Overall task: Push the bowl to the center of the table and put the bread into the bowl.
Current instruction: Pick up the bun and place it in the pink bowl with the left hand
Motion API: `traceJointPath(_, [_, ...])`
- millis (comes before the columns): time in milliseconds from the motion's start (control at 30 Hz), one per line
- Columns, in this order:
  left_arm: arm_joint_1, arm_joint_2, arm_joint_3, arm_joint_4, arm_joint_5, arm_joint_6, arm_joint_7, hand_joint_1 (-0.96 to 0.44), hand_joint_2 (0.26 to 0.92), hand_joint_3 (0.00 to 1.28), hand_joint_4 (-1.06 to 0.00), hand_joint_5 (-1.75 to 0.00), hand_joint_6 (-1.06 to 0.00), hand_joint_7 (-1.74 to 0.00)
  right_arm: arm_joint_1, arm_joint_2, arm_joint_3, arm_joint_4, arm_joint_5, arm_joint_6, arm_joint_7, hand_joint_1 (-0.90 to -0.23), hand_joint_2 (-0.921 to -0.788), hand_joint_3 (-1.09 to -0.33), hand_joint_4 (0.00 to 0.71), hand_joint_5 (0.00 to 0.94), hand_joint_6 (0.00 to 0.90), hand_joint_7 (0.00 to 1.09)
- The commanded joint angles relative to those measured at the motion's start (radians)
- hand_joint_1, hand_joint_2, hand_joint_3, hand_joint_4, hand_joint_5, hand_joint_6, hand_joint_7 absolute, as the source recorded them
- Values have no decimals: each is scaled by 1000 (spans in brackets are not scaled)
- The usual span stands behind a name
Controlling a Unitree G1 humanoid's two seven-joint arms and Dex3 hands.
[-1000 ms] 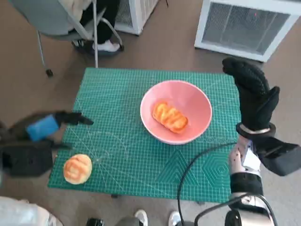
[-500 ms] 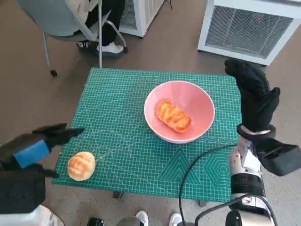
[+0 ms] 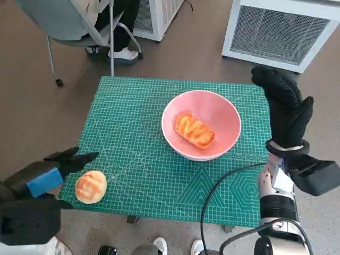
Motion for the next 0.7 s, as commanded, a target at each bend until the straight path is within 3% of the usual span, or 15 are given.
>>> traceJointPath(33, [-7,-17,-53,39,25,-6,19,-111,731,7,-1,0,-152,0,8,4,1,1,16,21,15,-620,-921,-740,380,4,333,35])
traceJointPath(500, [-68,-73,-199,195,81,-23,79,-100,753,13,1,1,-135,0,11,-7,-7,-5,32,34,41,-631,-921,-739,381,3,333,32])
traceJointPath(700, [-94,-108,-249,291,111,-79,141,-117,759,13,-24,-9,-151,-7,10,-10,-7,-2,34,32,44,-631,-921,-739,381,2,333,32])
